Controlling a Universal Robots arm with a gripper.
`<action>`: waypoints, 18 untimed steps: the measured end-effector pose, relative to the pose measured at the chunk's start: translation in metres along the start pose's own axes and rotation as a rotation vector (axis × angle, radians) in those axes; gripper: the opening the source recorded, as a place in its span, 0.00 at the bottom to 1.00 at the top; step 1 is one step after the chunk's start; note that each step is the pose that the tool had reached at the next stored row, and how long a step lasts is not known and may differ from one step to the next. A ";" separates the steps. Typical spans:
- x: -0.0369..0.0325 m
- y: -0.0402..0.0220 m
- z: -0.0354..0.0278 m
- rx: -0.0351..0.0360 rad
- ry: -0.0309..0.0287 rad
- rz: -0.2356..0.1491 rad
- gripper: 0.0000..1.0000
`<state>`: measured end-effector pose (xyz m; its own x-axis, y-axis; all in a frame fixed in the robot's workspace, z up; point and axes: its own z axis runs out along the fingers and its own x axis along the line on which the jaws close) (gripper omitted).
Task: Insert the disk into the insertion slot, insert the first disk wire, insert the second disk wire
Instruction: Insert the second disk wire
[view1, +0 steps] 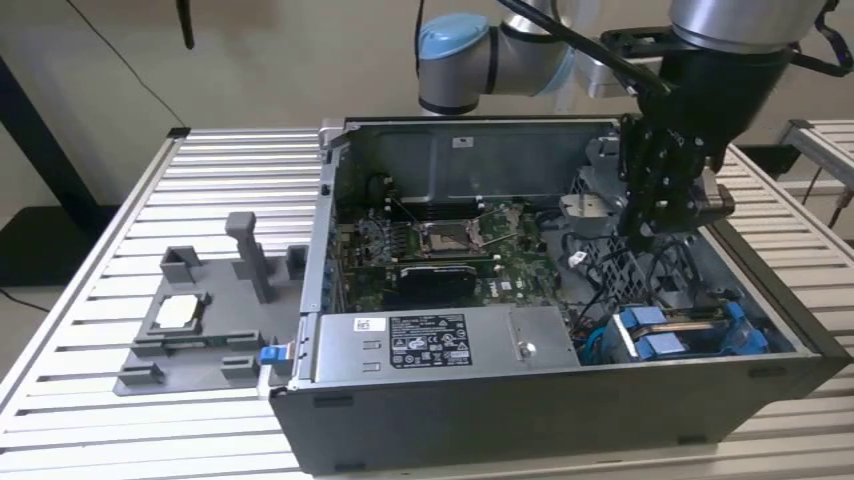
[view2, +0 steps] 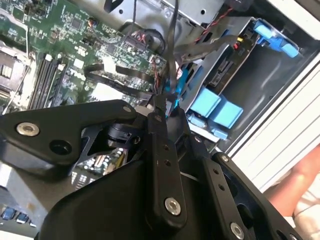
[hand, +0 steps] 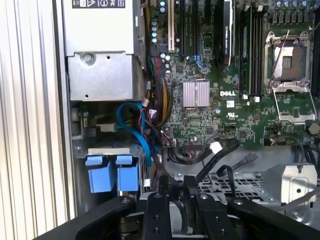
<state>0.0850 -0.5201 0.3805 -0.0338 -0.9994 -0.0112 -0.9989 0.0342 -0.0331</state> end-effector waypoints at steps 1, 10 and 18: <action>-0.0009 0.0008 0.0000 0.0094 0.0012 -0.001 0.27; -0.0035 0.0073 0.0006 0.0748 0.0762 -0.017 0.27; -0.0129 0.0098 0.0040 0.0933 0.0958 -0.057 0.27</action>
<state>0.0758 -0.5068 0.3763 0.0152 -0.9959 0.0887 -0.9920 -0.0262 -0.1239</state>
